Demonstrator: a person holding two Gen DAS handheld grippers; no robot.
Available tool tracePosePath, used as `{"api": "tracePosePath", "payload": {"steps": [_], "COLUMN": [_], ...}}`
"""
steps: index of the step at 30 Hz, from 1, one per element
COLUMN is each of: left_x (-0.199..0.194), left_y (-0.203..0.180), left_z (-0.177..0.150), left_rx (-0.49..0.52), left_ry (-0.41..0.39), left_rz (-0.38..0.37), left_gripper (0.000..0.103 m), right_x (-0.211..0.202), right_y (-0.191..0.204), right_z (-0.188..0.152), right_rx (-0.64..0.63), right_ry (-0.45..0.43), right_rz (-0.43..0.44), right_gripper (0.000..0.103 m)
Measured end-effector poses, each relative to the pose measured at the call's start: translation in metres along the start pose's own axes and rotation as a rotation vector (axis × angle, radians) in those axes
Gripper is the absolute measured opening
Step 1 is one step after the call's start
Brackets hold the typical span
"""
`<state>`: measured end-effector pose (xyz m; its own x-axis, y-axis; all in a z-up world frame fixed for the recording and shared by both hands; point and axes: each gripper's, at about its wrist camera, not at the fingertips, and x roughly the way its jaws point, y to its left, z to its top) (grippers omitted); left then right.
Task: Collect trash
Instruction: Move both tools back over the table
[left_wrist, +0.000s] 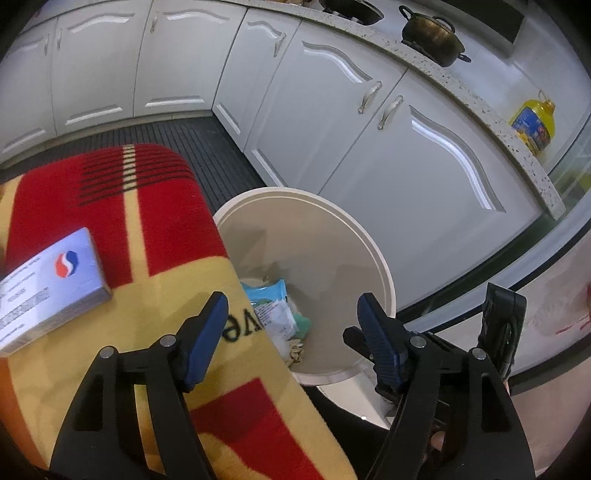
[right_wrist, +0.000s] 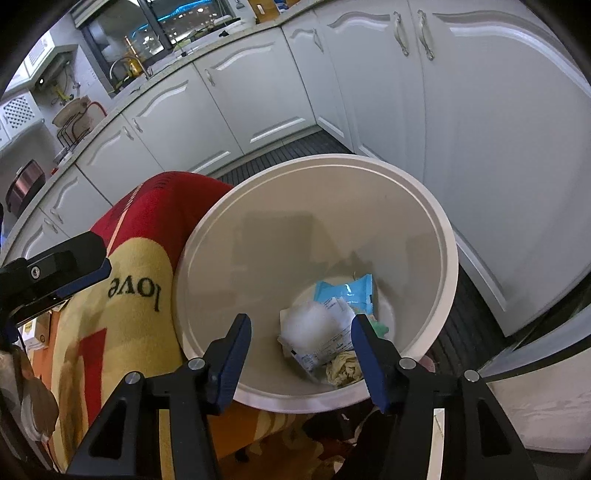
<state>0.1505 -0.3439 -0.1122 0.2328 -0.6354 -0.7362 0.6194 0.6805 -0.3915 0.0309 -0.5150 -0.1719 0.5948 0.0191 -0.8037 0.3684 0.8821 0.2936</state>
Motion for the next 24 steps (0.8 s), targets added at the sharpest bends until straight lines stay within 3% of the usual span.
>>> {"api": "tracePosePath", "payload": {"steps": [17, 24], "left_x": [-0.065, -0.102], "left_y": [0.006, 0.03], "left_z": [-0.023, -0.037], "left_rx": [0.062, 0.023], "left_ry": [-0.102, -0.135], "left_rz": [0.135, 0.174], "left_gripper": [0.072, 0.072], "right_x": [-0.03, -0.046], "right_y": [0.049, 0.081], "right_z": [-0.002, -0.005], "right_rx": [-0.071, -0.124], "right_ry": [-0.053, -0.075], "right_rz": [0.044, 0.073], "right_gripper": [0.06, 0.065]}}
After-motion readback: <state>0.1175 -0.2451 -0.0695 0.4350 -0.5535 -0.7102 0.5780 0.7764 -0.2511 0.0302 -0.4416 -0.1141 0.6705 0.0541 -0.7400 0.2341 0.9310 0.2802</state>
